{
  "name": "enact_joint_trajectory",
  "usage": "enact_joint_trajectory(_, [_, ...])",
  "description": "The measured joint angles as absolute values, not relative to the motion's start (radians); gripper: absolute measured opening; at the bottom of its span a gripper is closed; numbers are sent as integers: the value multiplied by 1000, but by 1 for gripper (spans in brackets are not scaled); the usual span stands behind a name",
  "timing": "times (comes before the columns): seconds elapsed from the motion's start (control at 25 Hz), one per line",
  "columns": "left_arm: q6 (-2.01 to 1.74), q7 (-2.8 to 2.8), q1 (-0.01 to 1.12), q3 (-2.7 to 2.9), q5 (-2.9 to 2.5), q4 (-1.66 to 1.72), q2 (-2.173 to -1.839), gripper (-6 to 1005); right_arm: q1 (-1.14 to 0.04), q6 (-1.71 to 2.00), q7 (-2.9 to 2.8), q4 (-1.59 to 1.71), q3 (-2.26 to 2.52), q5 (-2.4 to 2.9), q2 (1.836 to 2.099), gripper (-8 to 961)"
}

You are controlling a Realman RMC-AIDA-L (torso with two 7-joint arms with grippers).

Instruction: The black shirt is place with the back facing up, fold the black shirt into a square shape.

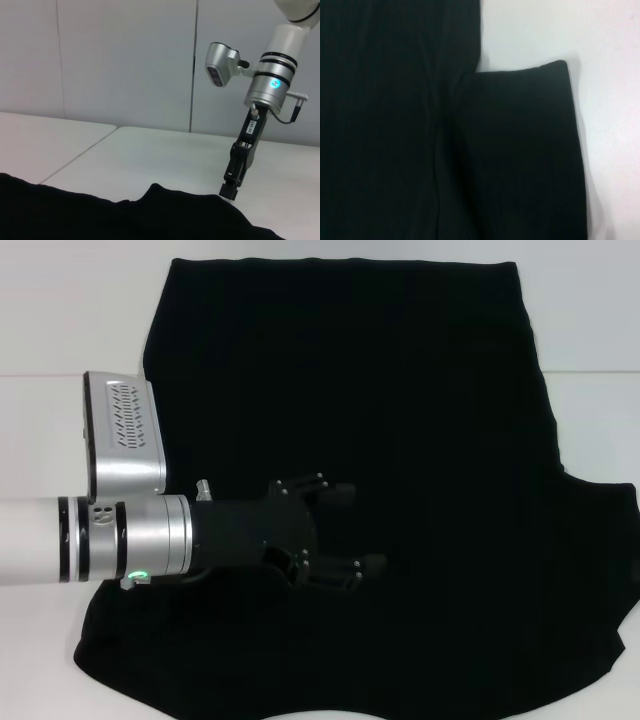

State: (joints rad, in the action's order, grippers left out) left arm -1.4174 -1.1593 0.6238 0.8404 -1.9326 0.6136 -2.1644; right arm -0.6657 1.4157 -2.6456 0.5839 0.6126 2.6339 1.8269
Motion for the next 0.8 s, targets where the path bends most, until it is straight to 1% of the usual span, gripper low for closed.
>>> enact_joint_trajectory(0.4, [-1417,-1160,624,841,-1933,615,-2164,950,-668,1392,-2648,583,610,2634,1835,613])
enact_joint_trajectory(0.8, [-1412,-1160,624,841,-1933,615,-2164,949,-672,1376,-2649,581,611,2635,1838,611])
